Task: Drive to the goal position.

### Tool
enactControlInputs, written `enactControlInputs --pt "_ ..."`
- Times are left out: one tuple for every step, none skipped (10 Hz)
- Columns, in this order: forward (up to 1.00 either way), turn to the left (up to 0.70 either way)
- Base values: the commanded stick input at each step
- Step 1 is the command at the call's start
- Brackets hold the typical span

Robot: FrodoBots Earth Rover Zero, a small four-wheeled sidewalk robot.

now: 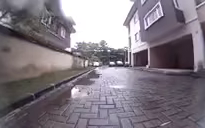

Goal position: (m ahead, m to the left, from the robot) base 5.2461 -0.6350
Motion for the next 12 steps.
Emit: enactControlInputs --pt "0.85 0.00" --pt "0.85 0.00" --pt "0.85 0.00" --pt "0.85 -0.34" --pt "0.85 -0.34" --pt "0.85 -0.34" --pt "0.85 -0.34" --pt "0.85 -0.34" --pt "0.85 -0.18" --pt "0.85 0.00" --pt "0.85 0.00" --pt "0.85 0.00"
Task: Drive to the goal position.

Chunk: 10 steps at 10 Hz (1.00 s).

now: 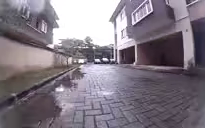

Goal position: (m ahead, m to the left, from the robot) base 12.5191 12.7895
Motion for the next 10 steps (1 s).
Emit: enactControlInputs --pt "0.85 0.00" --pt "0.85 0.00" --pt "0.85 0.00" --pt "0.85 0.00" --pt "0.85 0.00" --pt "0.85 0.00" --pt "0.85 0.00" --pt "0.85 0.00" --pt "0.85 0.00" --pt "0.85 0.00"
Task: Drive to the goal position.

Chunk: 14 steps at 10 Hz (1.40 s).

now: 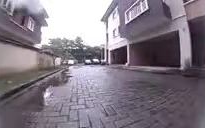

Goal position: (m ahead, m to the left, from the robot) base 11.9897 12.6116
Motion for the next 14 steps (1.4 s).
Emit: enactControlInputs --pt "0.85 0.00" --pt "0.85 0.00" --pt "0.85 0.00" --pt "0.85 0.00" --pt "0.85 0.00" --pt "0.85 0.00" --pt "0.85 0.09" --pt "0.85 0.30" --pt "0.85 0.26" --pt "0.85 0.16" --pt "0.85 0.05" --pt "0.85 0.00" --pt "0.85 0.00" --pt "0.85 0.00"
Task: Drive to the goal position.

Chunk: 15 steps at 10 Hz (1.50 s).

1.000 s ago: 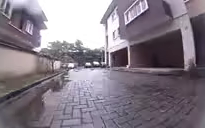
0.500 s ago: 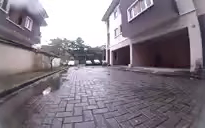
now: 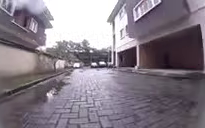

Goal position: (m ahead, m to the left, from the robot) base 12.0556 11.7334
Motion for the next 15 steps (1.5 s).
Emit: enactControlInputs --pt "0.85 0.00" --pt "0.85 0.00" --pt "0.85 0.00" --pt "0.85 0.00" --pt "0.85 0.00" --pt "0.85 0.00" --pt "0.85 0.00" --pt "0.85 0.00" --pt "0.85 0.00" --pt "0.85 0.00" --pt "0.85 0.00" --pt "0.85 0.00" --pt "0.85 0.17" --pt "0.85 0.31" --pt "0.85 0.08"
